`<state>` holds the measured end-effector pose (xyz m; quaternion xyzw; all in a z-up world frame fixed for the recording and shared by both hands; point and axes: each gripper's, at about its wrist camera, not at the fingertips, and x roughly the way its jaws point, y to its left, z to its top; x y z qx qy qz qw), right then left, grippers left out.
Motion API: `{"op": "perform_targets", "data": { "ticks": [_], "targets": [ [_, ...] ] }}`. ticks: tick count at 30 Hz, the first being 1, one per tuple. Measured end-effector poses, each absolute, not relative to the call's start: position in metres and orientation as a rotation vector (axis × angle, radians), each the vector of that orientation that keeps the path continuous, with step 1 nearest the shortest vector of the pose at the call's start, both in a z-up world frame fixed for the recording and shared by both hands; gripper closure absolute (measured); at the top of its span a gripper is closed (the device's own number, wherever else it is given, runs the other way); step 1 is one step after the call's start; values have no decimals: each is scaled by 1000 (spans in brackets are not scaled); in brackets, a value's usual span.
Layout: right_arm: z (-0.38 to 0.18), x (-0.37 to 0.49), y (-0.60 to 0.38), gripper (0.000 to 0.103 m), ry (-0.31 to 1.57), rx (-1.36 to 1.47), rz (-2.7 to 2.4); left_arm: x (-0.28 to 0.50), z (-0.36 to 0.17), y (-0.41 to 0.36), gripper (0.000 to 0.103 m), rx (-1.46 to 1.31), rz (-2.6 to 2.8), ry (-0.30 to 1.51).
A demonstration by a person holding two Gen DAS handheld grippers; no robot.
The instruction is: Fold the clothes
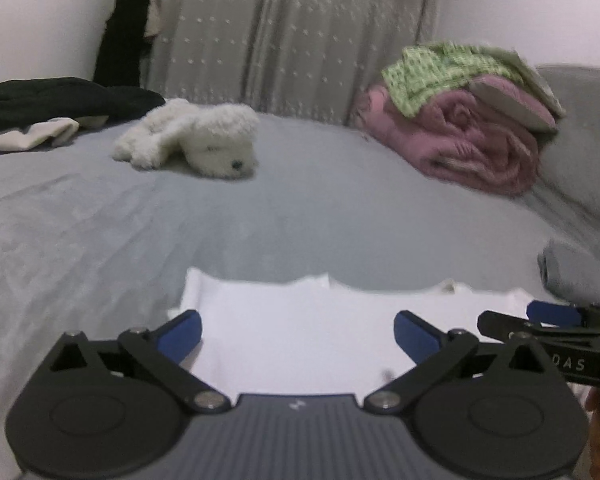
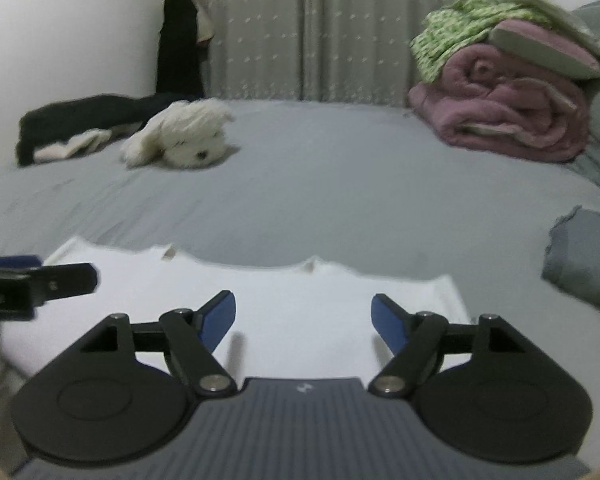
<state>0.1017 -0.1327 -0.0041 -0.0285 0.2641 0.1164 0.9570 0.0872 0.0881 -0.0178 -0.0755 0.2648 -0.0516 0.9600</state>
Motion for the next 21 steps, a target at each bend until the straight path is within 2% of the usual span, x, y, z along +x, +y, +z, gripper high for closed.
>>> {"op": "perform_targets", "data": {
  "ticks": [8, 21],
  "targets": [
    [-17, 88, -154, 19, 565, -69, 249, 78, -30, 81, 1, 14, -147, 557],
    [-10, 49, -186, 17, 548, -69, 277, 56, -28, 93, 1, 41, -207, 592]
  ]
}}
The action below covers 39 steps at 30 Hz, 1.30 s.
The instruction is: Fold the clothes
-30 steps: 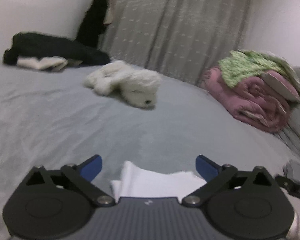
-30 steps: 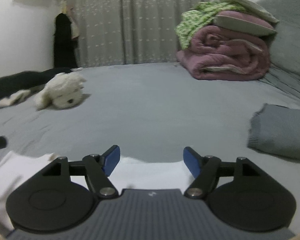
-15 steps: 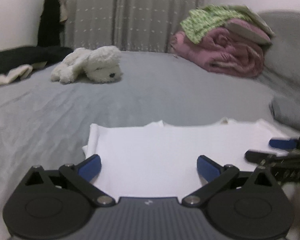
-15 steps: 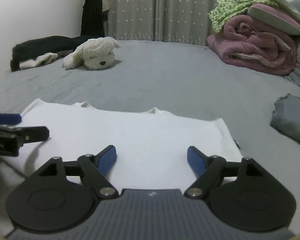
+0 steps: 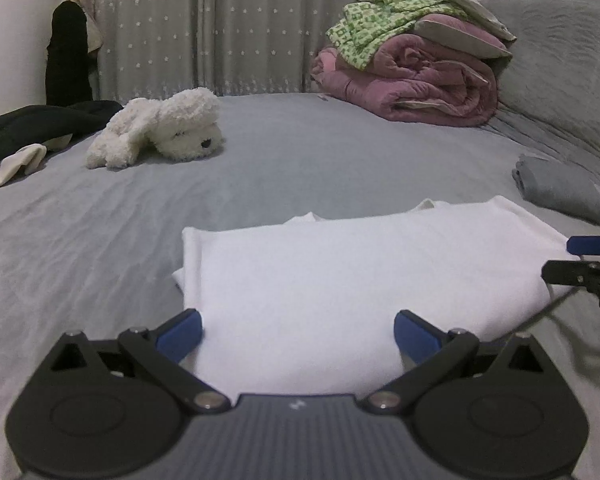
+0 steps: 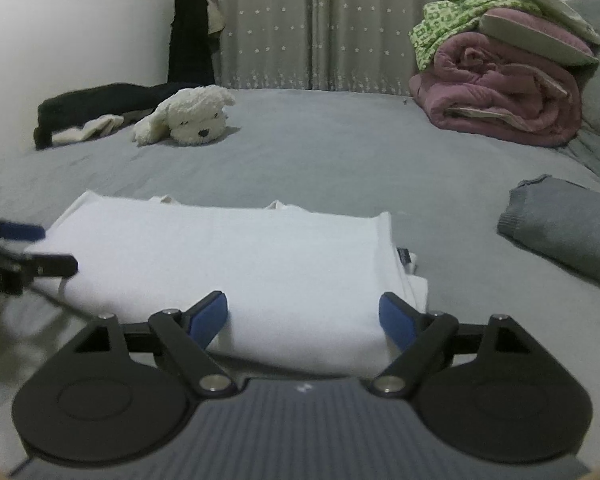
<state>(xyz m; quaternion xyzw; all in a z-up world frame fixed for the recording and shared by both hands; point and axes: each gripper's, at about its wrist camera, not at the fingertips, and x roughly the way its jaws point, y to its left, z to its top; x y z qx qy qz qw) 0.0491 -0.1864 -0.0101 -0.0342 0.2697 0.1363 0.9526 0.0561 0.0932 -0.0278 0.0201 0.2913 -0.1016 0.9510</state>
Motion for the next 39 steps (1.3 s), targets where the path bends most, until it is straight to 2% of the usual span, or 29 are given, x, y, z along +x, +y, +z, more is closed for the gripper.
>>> {"op": "perform_targets", "data": {
  "ticks": [8, 13, 19, 23, 26, 39],
  "targets": [
    [-17, 39, -182, 14, 602, -104, 271, 63, -23, 111, 0, -79, -161, 719],
    [1, 44, -177, 14, 657, -69, 220, 80, -14, 126, 1, -232, -84, 840],
    [18, 43, -190, 13, 706, 128, 113, 76, -7, 141, 0, -366, -68, 870],
    [7, 47, -196, 12, 751, 226, 21, 67, -12, 146, 0, -332, -35, 837],
    [-6, 52, -205, 12, 825, 333, -10, 69, -16, 148, 1, -296, -25, 882],
    [-8, 59, -230, 12, 821, 477, -10, 63, -16, 174, 1, -458, -100, 916]
  ]
}}
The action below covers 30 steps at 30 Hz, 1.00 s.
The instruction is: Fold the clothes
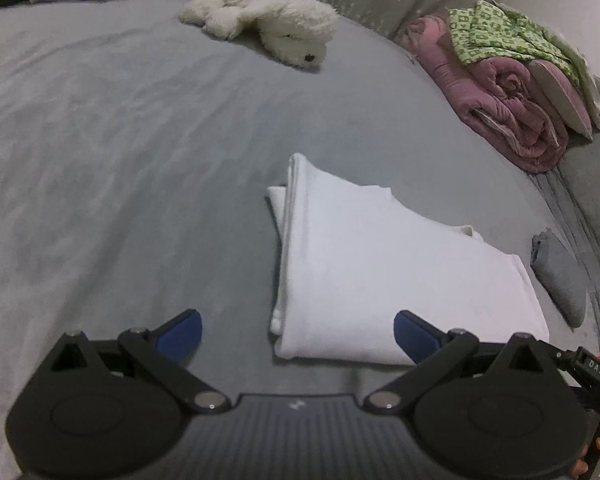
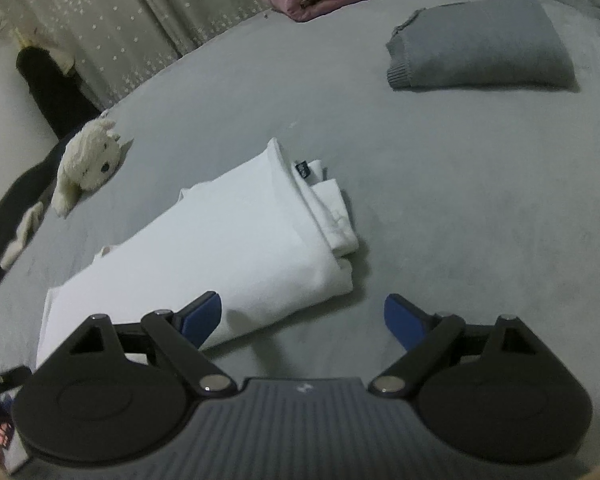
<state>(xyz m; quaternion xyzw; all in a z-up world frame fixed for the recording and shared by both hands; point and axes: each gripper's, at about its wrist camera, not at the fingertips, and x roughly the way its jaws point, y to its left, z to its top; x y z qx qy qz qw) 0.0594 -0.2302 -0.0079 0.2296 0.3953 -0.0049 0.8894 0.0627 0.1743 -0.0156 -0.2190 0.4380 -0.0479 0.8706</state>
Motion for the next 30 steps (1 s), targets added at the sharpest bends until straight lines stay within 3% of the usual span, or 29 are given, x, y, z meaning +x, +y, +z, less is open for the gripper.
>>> {"op": "perform_targets", "data": {
  "ticks": [30],
  "targets": [
    [-13, 98, -231, 12, 715, 297, -62, 102, -29, 170, 2, -549, -157, 888]
  ]
}}
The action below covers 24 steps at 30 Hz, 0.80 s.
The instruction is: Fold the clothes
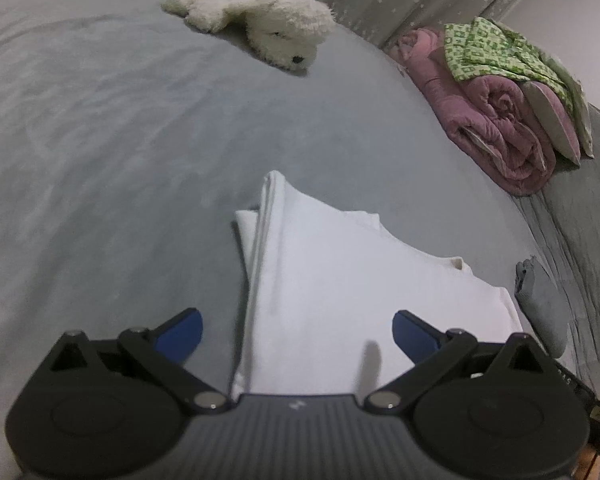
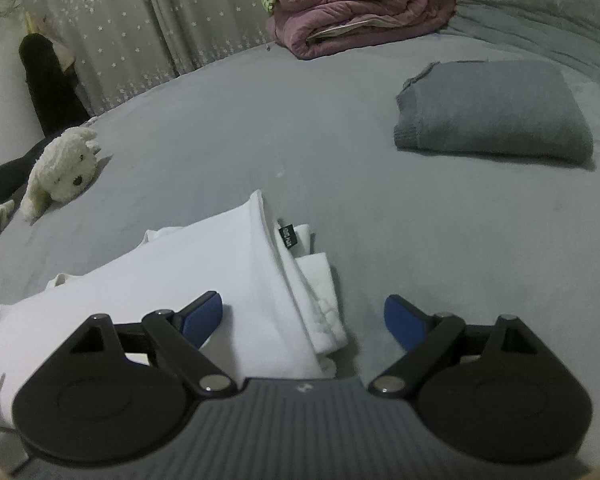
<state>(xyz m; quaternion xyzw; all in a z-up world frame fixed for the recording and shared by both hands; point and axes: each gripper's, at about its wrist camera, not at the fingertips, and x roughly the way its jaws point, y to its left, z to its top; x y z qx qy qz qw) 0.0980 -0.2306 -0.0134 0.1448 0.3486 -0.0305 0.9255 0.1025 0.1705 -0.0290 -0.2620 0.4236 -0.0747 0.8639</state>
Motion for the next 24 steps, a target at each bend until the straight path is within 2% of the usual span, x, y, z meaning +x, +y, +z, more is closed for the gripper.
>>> {"op": "perform_targets", "data": {
  "ticks": [12, 18, 24],
  "targets": [
    [11, 86, -227, 12, 635, 267, -89, 65, -19, 179, 2, -655, -166, 965],
    [20, 80, -214, 12, 603, 246, -47, 59, -33, 168, 3, -806, -207, 997],
    [21, 77, -194, 12, 580, 193, 4, 47, -37, 147, 3, -872, -84, 897]
  ]
}}
